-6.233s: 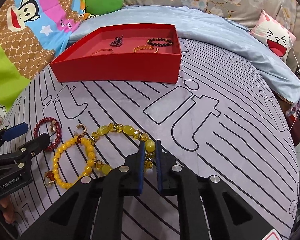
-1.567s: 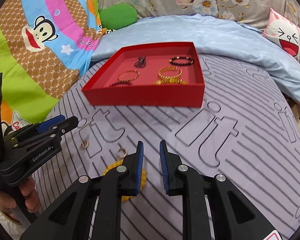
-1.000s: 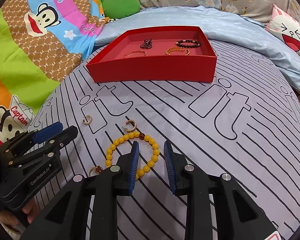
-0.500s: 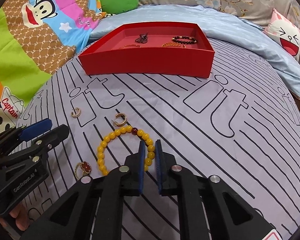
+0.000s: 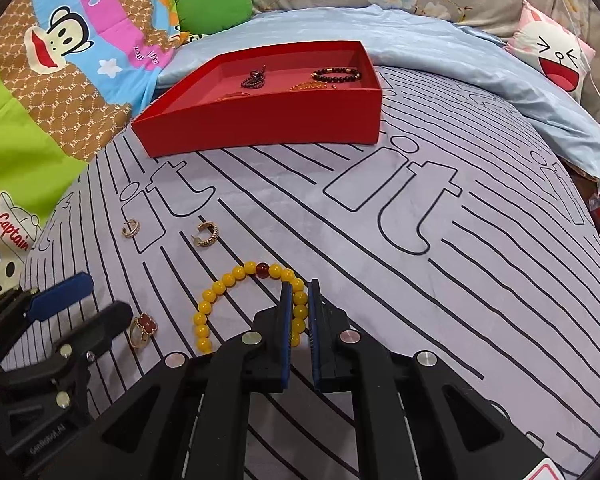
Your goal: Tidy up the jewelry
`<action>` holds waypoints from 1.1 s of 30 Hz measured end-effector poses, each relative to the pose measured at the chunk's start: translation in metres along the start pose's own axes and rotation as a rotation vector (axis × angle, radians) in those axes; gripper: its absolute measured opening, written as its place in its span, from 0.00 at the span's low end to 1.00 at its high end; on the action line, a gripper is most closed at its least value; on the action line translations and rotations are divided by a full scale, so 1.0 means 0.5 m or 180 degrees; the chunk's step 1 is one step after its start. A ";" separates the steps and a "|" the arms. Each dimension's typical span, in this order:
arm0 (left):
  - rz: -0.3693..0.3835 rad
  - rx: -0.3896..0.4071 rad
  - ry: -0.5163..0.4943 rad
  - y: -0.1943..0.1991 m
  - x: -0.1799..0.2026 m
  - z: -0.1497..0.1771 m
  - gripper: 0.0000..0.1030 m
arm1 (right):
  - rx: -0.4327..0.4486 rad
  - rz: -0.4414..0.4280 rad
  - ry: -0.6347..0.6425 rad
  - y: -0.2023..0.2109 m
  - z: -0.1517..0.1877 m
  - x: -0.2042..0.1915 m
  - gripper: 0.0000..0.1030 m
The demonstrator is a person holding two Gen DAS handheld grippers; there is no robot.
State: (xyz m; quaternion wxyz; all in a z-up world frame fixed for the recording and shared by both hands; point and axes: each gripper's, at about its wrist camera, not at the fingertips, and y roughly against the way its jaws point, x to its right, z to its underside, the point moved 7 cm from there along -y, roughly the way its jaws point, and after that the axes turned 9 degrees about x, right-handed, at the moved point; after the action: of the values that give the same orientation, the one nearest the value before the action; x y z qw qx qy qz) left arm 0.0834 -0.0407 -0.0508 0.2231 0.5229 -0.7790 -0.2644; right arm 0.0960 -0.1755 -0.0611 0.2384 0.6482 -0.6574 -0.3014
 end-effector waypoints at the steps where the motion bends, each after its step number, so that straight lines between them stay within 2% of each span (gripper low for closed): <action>1: 0.0017 -0.0012 -0.0017 0.002 0.004 0.005 0.47 | 0.0000 0.0001 -0.0009 0.001 0.000 0.002 0.07; 6: 0.0065 -0.0038 -0.0062 0.006 0.016 0.015 0.47 | 0.0005 0.0002 -0.0024 0.002 0.002 0.005 0.07; 15: -0.0018 -0.0084 -0.0125 -0.016 0.020 0.023 0.46 | -0.0004 0.0006 -0.0048 0.004 0.004 0.004 0.07; 17: -0.0047 -0.0070 -0.0145 -0.019 0.021 0.021 0.43 | -0.0003 0.0000 -0.0045 0.004 0.005 -0.001 0.07; 22: -0.0089 -0.0044 -0.0060 -0.028 0.006 0.009 0.26 | 0.0002 -0.0008 -0.0017 0.003 0.006 -0.010 0.07; 26: -0.0113 -0.0037 -0.0021 -0.031 -0.003 0.005 0.18 | 0.0000 -0.0008 -0.0016 0.003 0.006 -0.012 0.07; 33: -0.0109 -0.0028 0.0046 -0.039 -0.014 -0.005 0.16 | -0.0013 -0.0048 -0.0035 0.006 0.008 -0.018 0.07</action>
State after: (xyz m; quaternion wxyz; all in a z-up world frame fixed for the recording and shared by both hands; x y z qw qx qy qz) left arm 0.1012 -0.0408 -0.0621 0.2265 0.5370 -0.7672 -0.2678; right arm 0.0914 -0.1665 -0.0611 0.2339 0.6510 -0.6531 -0.3081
